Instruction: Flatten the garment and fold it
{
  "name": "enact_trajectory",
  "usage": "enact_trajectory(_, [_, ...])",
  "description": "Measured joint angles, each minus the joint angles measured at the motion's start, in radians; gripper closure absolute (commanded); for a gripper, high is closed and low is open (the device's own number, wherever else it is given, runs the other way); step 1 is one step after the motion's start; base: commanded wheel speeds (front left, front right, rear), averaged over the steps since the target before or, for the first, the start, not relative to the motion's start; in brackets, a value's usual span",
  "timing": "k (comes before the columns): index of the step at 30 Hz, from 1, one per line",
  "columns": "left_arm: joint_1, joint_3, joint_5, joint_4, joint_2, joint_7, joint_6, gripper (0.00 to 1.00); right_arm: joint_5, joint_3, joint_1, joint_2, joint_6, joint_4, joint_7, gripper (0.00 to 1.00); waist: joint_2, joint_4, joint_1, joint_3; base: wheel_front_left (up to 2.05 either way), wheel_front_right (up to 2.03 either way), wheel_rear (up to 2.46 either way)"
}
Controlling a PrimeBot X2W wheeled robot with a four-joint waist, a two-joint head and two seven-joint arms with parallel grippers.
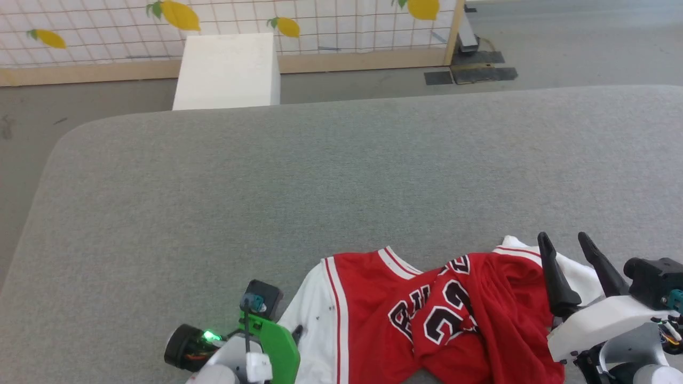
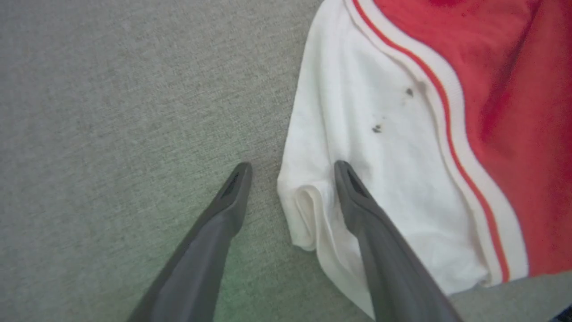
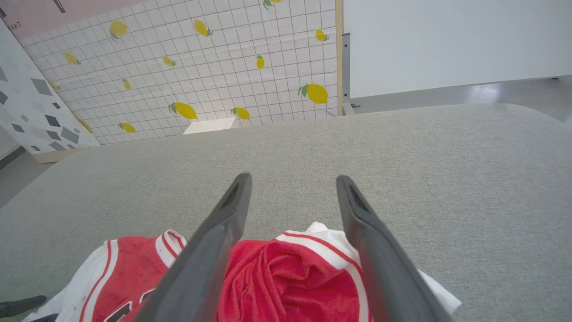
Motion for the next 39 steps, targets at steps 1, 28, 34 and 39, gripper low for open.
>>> enact_trajectory(1, [-0.006, -0.004, 0.004, -0.004, 0.004, 0.027, 0.004, 0.00, 0.002, 0.001, 0.000, 0.000, 0.000, 0.004, -0.003, 0.00, 0.0000, -0.005, 0.0000, 0.002, 0.00, 0.00, 0.00])
enact_trajectory(28, [0.057, 0.184, -0.038, -0.103, 0.071, -0.081, 0.206, 1.00, -0.117, -0.134, -0.153, -0.001, 0.000, 0.270, 0.158, 0.00, 0.0000, 0.021, 0.0000, 0.019, 0.00, 0.00, 0.00])
enact_trajectory(34, [0.049, 0.173, -0.063, -0.086, 0.066, -0.089, 0.192, 1.00, -0.116, -0.086, -0.284, -0.039, 0.000, 0.457, 0.315, 0.00, 0.0000, 0.037, 0.0000, 0.050, 0.00, 0.00, 0.00])
enact_trajectory(39, [0.020, 0.160, -0.067, -0.078, 0.058, -0.092, 0.188, 1.00, -0.124, -0.040, -0.345, -0.067, 0.000, 0.558, 0.497, 0.00, 0.0000, 0.053, 0.0000, 0.074, 0.00, 0.00, 0.00])
